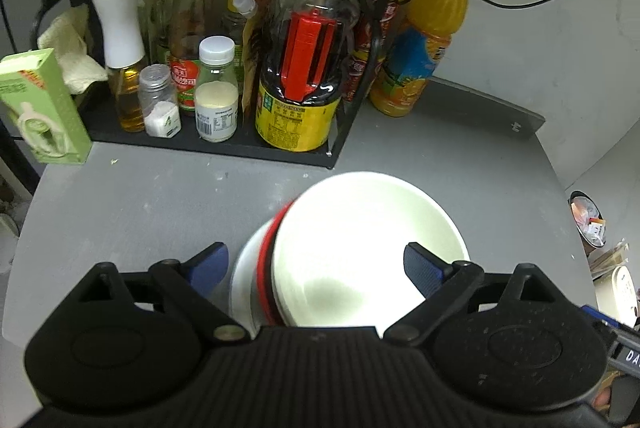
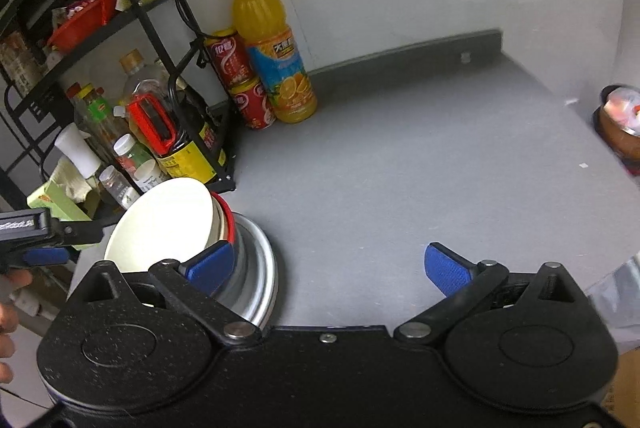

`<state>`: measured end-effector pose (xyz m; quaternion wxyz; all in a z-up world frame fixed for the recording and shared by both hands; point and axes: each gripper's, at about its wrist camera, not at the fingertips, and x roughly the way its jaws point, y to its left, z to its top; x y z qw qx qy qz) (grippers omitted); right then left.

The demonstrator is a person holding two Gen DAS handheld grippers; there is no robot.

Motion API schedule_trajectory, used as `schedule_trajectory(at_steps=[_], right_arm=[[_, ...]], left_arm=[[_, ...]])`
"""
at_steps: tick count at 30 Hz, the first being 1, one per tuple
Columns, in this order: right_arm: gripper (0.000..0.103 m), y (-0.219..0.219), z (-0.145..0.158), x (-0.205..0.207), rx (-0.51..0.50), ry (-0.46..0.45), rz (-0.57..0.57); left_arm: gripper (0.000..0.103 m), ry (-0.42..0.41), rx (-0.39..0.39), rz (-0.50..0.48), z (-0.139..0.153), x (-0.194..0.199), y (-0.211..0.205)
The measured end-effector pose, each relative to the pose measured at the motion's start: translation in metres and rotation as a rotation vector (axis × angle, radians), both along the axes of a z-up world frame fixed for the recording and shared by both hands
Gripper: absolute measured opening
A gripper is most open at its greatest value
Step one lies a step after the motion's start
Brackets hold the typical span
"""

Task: Organize plates and bowls

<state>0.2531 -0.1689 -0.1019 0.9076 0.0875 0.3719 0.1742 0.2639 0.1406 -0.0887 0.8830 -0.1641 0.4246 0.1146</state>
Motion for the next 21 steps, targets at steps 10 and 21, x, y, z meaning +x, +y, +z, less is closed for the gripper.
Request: schedule_trajectory(at_steps=[10, 21], right_arm=[[0.103, -0.031, 0.028, -0.060, -0.005, -0.086, -0.042], [0.103, -0.043, 0.044, -0.120, -0.024, -0.166, -0.086]], left_arm=[[0.102, -0.063, 0.038, -0.010, 0.028, -0.068, -0.040], [0.102, -0.123, 0.034, -0.061, 0.046, -0.124, -0.070]])
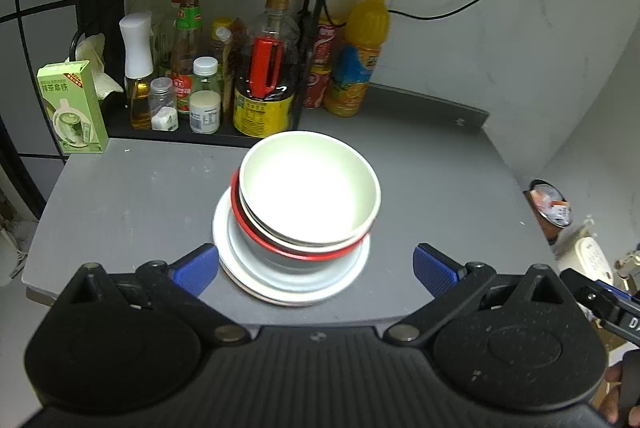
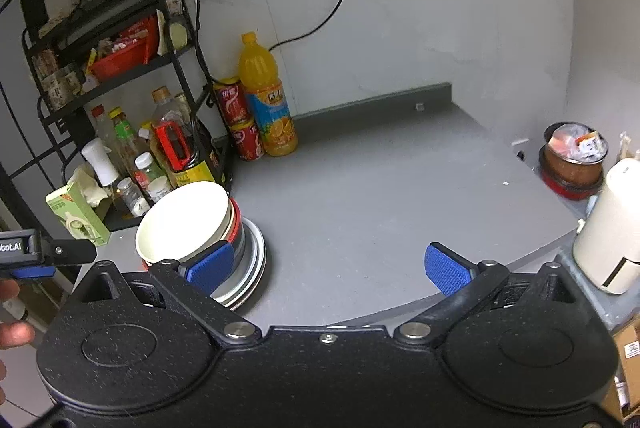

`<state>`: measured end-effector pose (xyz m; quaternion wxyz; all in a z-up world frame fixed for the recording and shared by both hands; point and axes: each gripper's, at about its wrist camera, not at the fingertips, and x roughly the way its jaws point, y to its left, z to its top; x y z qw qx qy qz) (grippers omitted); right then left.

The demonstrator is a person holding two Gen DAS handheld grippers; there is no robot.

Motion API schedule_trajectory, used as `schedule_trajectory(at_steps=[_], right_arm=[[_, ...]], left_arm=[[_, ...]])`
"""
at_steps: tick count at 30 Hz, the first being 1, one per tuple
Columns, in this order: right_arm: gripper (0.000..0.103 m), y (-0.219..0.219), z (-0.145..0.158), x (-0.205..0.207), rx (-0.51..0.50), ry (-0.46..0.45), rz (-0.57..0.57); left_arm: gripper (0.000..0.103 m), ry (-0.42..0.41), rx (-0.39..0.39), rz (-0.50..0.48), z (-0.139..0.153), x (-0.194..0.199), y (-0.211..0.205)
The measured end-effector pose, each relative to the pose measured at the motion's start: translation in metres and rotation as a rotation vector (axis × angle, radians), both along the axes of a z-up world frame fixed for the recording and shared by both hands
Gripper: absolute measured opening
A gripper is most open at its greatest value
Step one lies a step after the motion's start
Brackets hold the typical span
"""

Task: Organize plates and bowls

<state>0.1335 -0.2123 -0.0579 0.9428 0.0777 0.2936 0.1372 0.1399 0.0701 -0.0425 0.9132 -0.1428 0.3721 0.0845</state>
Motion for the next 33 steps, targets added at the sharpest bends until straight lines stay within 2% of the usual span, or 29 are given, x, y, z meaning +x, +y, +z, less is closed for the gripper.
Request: schedule_trajectory(at_steps=[6, 14, 33], right_arm=[[0.103, -0.005, 0.007, -0.031, 0.014, -0.036, -0.018], [0.103, -0.007, 0.010, -0.064, 0.013, -0.057, -0.027], [0.103, -0.013, 0.013, -0.112, -0.006, -0.080, -0.036]], left_arm=[[0.102, -0.043, 0.011, -0.032, 0.014, -0.030, -0.011], [0.102, -0.047, 0.034, -0.072, 0.020, -0.061, -0.029], [0.102, -0.060, 0.060, -0.085, 0.025, -0.119, -0.043]])
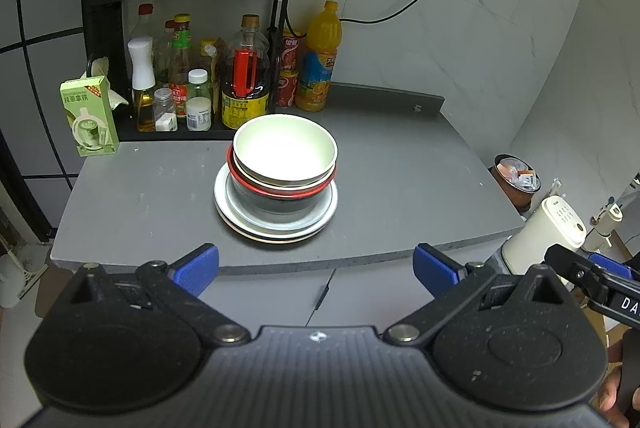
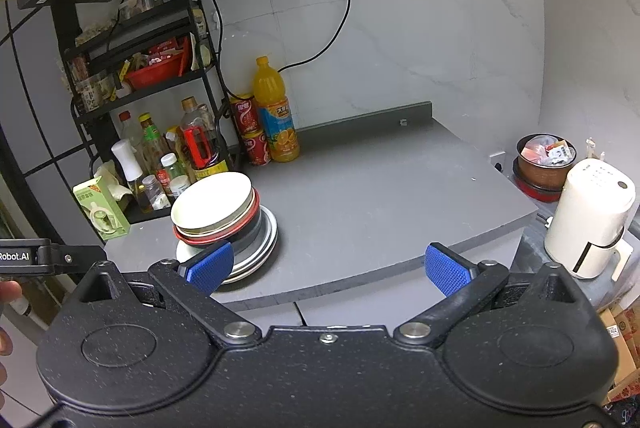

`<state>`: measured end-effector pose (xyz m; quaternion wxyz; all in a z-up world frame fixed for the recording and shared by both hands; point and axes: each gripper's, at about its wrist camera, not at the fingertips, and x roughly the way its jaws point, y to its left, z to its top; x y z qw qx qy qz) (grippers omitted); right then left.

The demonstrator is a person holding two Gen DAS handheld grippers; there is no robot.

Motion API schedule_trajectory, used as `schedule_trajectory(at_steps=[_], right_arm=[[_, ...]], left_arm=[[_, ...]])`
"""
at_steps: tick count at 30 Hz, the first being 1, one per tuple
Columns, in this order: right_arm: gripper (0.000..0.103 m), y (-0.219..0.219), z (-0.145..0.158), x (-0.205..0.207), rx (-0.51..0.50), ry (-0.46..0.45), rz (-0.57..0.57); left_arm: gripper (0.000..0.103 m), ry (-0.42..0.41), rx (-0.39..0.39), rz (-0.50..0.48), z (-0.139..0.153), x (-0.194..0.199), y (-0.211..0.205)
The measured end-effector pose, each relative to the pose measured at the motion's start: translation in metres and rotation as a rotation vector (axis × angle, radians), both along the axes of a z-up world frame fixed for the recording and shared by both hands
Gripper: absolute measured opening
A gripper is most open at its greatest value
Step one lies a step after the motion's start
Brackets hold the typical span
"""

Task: Organize plates and bowls

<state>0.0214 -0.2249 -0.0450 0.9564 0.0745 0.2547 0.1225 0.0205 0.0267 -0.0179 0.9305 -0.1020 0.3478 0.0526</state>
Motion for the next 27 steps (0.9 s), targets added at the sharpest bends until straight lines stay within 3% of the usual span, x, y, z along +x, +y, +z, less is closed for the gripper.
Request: schedule_trajectory(at_steps=[27], right_arm=[[0.103, -0.001, 0.004, -0.011, -0.003, -0.024, -0.035]], left_arm=[[0.102, -0.024, 0.038, -0.032, 0.009, -0.008, -0.006]])
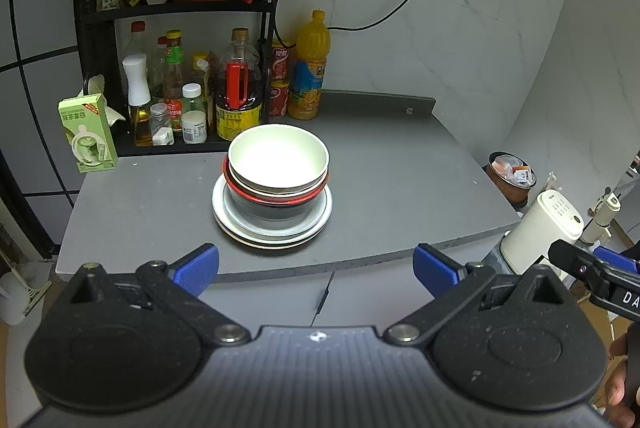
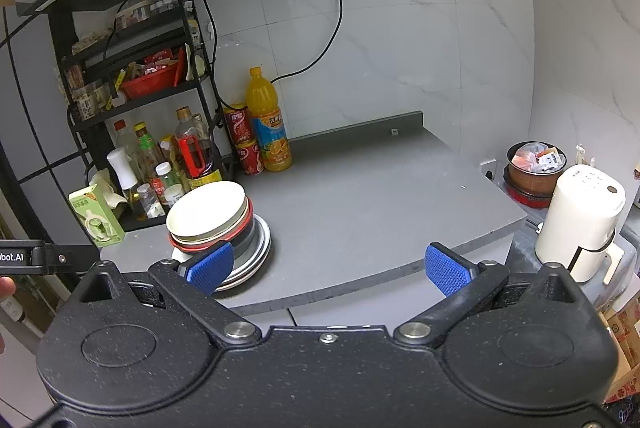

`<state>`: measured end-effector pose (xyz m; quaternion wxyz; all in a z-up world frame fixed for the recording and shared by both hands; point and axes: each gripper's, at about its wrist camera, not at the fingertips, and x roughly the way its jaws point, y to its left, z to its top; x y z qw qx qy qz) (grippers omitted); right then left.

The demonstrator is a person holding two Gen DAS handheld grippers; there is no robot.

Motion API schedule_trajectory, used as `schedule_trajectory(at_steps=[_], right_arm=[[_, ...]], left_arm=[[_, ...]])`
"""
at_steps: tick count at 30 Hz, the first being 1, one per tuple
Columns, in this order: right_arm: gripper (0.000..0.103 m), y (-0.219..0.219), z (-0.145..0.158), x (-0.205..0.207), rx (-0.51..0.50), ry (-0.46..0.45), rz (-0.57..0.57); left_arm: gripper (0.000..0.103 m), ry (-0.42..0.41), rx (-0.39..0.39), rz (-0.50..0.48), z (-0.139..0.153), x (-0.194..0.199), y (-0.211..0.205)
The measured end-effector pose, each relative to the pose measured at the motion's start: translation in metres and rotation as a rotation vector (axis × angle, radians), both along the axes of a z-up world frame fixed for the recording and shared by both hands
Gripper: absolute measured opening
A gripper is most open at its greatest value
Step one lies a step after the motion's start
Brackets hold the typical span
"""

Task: Organize plates and bowls

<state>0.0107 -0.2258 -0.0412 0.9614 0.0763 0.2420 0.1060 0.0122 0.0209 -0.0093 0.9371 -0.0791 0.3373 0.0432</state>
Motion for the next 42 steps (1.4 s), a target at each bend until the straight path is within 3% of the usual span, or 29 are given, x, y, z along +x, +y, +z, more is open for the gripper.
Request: schedule_trajectory(at_steps=[42], right_arm=[[0.103, 0.0052, 0.0084, -0.0055, -0.037, -0.004, 0.027]], left_arm=[[0.102, -0.002, 0.014, -0.008, 0.0027, 0.0008, 0.0021]])
